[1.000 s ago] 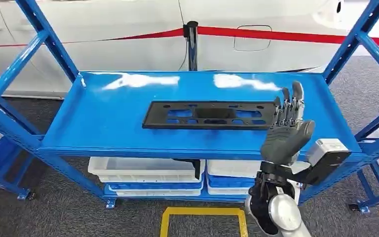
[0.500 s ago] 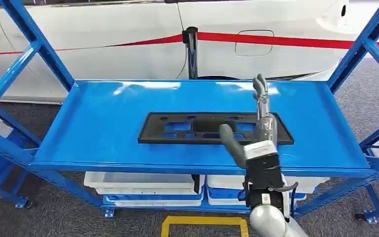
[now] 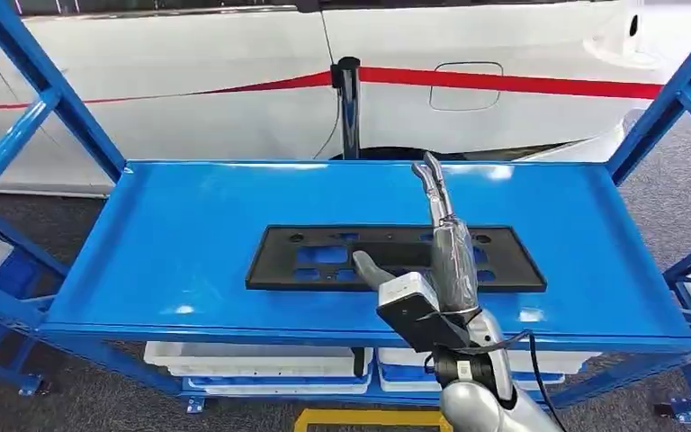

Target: Take the parts from the cabinet and place them on the table.

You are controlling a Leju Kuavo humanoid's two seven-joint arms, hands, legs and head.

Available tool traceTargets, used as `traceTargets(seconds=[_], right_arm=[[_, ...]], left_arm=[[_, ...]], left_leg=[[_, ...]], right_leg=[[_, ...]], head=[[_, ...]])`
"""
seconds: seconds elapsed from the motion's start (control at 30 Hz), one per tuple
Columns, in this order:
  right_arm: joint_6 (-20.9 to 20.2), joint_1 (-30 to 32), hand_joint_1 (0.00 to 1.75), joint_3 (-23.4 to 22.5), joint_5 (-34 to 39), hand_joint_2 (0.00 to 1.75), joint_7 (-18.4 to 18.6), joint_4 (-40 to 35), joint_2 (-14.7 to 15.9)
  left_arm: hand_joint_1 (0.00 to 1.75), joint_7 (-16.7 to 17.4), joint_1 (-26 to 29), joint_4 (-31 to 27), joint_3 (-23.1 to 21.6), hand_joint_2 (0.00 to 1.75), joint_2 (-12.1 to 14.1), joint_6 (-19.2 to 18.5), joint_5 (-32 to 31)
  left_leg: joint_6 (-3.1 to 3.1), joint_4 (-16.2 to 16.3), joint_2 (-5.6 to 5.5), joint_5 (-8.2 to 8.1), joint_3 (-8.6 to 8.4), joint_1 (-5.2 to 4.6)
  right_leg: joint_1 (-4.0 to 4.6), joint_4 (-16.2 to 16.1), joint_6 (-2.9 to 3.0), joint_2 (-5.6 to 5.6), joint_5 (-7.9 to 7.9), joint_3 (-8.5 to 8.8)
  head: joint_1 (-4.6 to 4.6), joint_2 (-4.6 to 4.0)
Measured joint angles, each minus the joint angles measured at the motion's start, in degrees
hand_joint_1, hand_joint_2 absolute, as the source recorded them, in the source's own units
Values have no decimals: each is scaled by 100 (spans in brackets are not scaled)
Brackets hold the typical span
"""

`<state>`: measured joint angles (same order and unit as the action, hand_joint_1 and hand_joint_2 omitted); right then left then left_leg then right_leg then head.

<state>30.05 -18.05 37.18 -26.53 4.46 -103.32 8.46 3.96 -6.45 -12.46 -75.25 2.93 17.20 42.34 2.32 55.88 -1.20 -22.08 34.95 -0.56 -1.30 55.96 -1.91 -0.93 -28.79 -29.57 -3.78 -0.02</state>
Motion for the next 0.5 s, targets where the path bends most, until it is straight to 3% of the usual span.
traceTargets(seconds=[0.03, 0.07, 0.1, 0.17, 0.2, 0.23, 0.27, 0.3, 0.37, 0.4, 0.43, 0.5], right_arm=[[-4, -10, 0, 6, -9, 175, 17, -4, 13], [-7, -6, 0, 9, -28, 175, 24, -7, 39], [-9, -24, 0, 20, -48, 175, 24, -7, 61], [-45, -23, 0, 28, -70, 175, 61, -7, 98], [-131, 2, 0, 35, -112, 175, 85, -7, 125], [-250, 5, 0, 46, -158, 175, 118, -7, 171], [-447, -8, 0, 70, -175, 175, 181, -7, 223], [-753, -37, 0, 83, -149, 175, 273, -7, 279], [-1367, -117, 0, 135, -27, 175, 415, -13, 430], [-1673, -165, 0, 155, 55, 175, 496, -15, 514], [-1921, -193, 0, 188, 140, 175, 555, -46, 570], [-2196, -221, 0, 221, 316, 175, 588, -72, 758]], left_arm=[[0, 0, 4, 0, 0, 0, 0, 0, 0], [0, -11, 16, 0, 0, 0, -7, 0, -2], [0, -30, 20, 0, 0, 0, -5, -2, -7], [0, -50, 27, 0, -2, 0, -11, -7, -4], [0, -52, 28, 0, -2, 0, -15, -7, -4], [0, -52, 31, 0, 0, 0, -15, -7, -4], [0, -61, 36, 0, -2, 0, -15, -7, -13], [0, -76, 46, 0, -2, 0, -15, -7, -20], [0, -103, 50, 0, 0, 0, -15, -11, -57], [0, -107, 47, 2, -2, 0, 2, -11, -79], [0, -116, 42, 2, -2, 175, 2, -20, -96], [0, -135, 40, 4, 0, 175, 9, -24, -94]], left_leg=[[25, -78, -4, 2, -57, 28], [40, -159, -6, 19, -164, 71], [72, -203, 2, -4, -232, 82], [141, -203, 11, -35, -282, 89], [140, -203, 10, -59, -304, 89], [140, -199, 5, -91, -329, 95], [125, -191, -8, -123, -360, 104], [104, -180, -11, -163, -400, 119], [31, -119, -16, -266, -467, 148], [-27, -84, -19, -321, -462, 120], [-61, -22, -25, -367, -440, 94], [-75, -65, -24, -367, -455, 118]], right_leg=[[29, -32, -48, 1, -24, 62], [0, 18, -60, 15, -69, 104], [17, 242, -82, 22, -158, 12], [8, 1088, -115, 23, -477, -487], [2, 1492, -133, 25, -567, -755], [-9, 1685, -153, 29, -532, -941], [-30, 1587, -175, 34, -348, -985], [-48, 1289, -199, 36, -89, -915], [-88, 355, -246, 55, 483, -582], [-82, 161, -258, 37, 435, -492], [-79, 108, -167, -1, 443, -497], [-66, 105, -92, 4, 441, -498]], head=[[0, 0], [0, 0], [13, 0], [17, 0], [20, 0], [22, 0], [22, 0], [24, 0], [24, 0], [28, 0], [22, 0], [18, 0]])
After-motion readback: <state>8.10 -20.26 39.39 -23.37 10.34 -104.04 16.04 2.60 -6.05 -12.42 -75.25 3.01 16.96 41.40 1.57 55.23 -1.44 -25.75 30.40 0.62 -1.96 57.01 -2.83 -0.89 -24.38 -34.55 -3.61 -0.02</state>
